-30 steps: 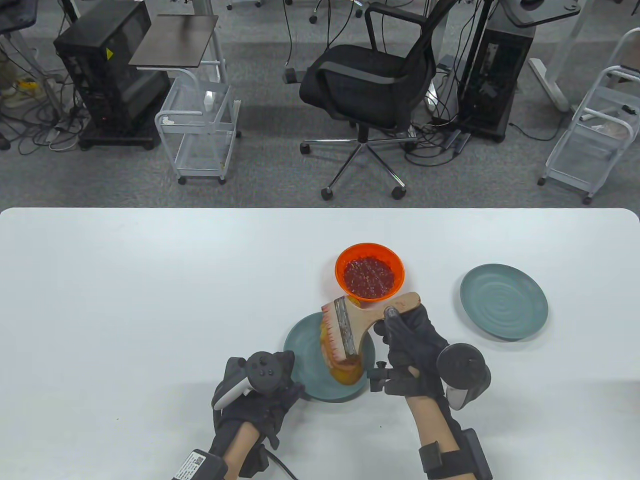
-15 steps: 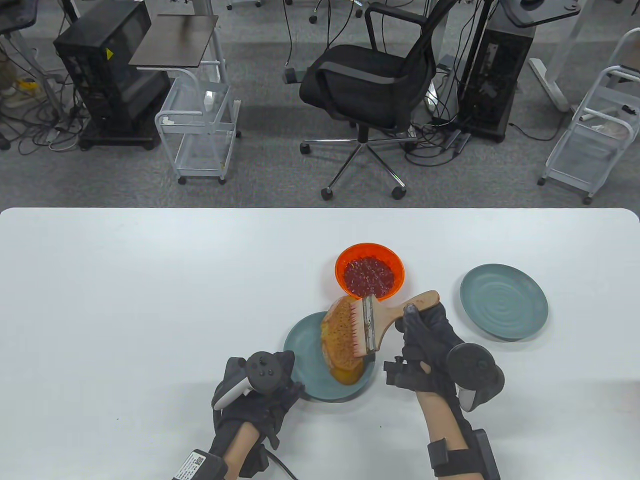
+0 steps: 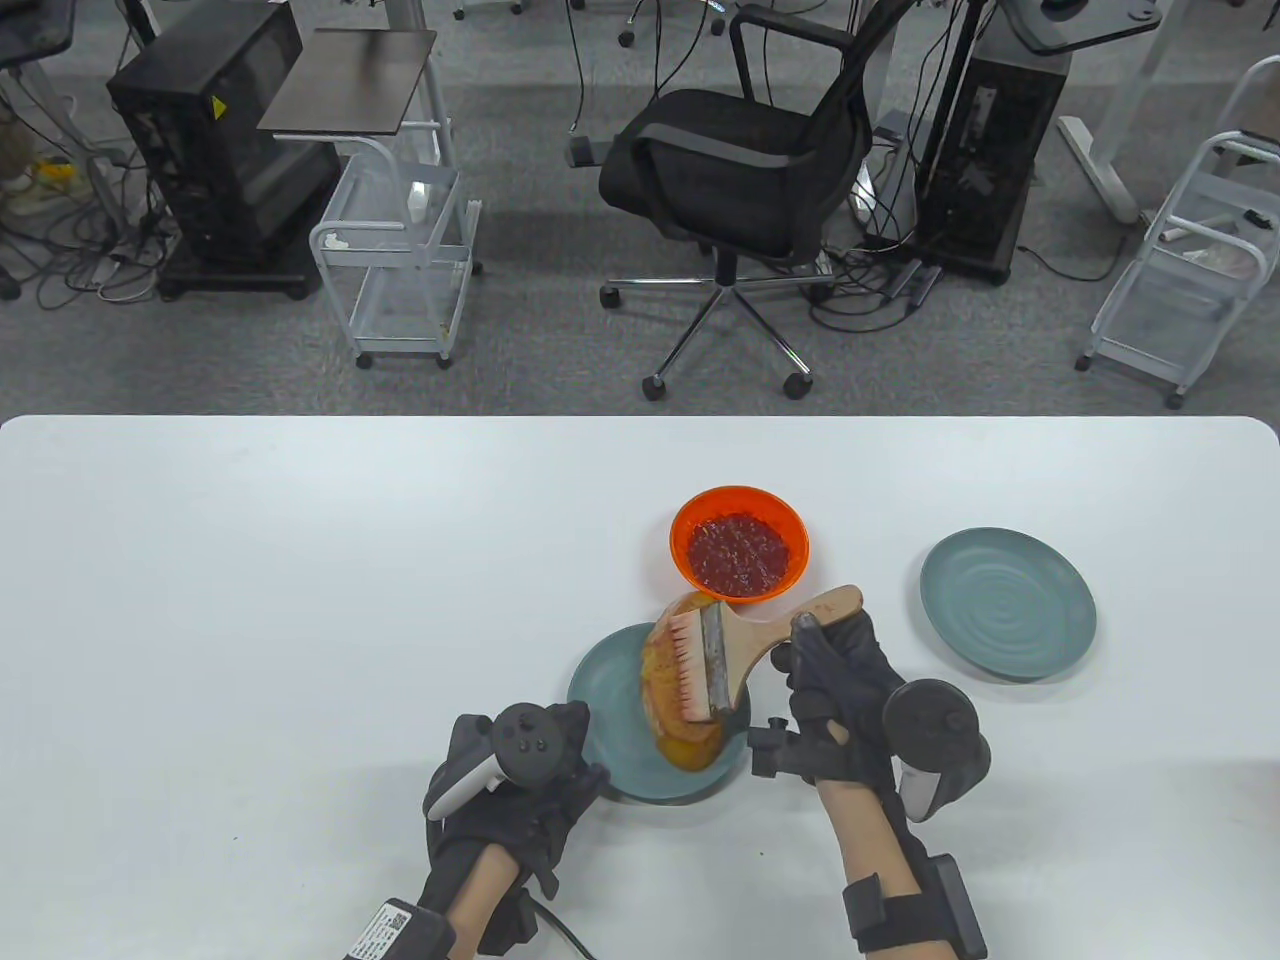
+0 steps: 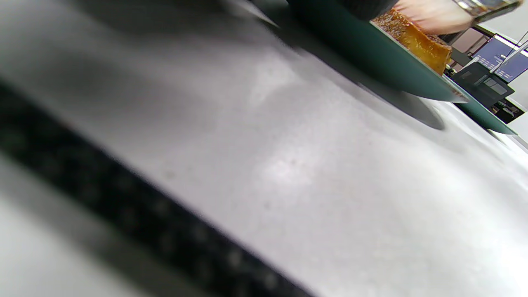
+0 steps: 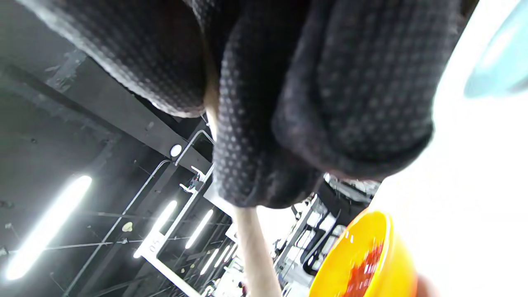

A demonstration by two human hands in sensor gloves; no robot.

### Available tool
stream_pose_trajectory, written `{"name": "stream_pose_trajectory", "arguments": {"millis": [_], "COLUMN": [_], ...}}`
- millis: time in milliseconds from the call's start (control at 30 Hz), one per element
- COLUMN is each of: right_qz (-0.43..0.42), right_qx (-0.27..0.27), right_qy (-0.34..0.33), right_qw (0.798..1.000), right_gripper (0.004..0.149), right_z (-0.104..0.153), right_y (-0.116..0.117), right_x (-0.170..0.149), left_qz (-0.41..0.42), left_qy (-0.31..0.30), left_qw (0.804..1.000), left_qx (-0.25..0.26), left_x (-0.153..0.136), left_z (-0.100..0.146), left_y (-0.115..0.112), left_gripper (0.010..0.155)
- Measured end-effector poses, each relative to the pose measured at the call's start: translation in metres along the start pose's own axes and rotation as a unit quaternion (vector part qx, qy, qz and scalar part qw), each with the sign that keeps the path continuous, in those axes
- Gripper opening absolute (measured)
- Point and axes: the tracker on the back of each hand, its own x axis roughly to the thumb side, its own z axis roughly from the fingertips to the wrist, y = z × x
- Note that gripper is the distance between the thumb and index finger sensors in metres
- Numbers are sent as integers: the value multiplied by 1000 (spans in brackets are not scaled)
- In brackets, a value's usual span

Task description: Dip brush into ketchup and spread onto bread slice

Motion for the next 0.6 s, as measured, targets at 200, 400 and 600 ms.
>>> {"name": "stream_pose_trajectory", "arguments": {"millis": [200,400,600], "right_qz": [-30,-88,-7], "right_qx": [-27,35,4], "right_qy": [-16,63,-31], "right_qw": [999,994,999], "right_gripper": [42,42,42], "right_z": [-1,12,3], "right_y": [-7,29,8], "right_x": [8,-3,6], "left_qz": [-1,-1,1], "left_qy": [0,0,-1], "left_qw": [1000,1000,1000], "left_qx": [0,0,-1], "left_x": [0,0,0], "left_z": [0,0,0], "left_y": [0,0,0], "left_gripper": [68,68,68]}}
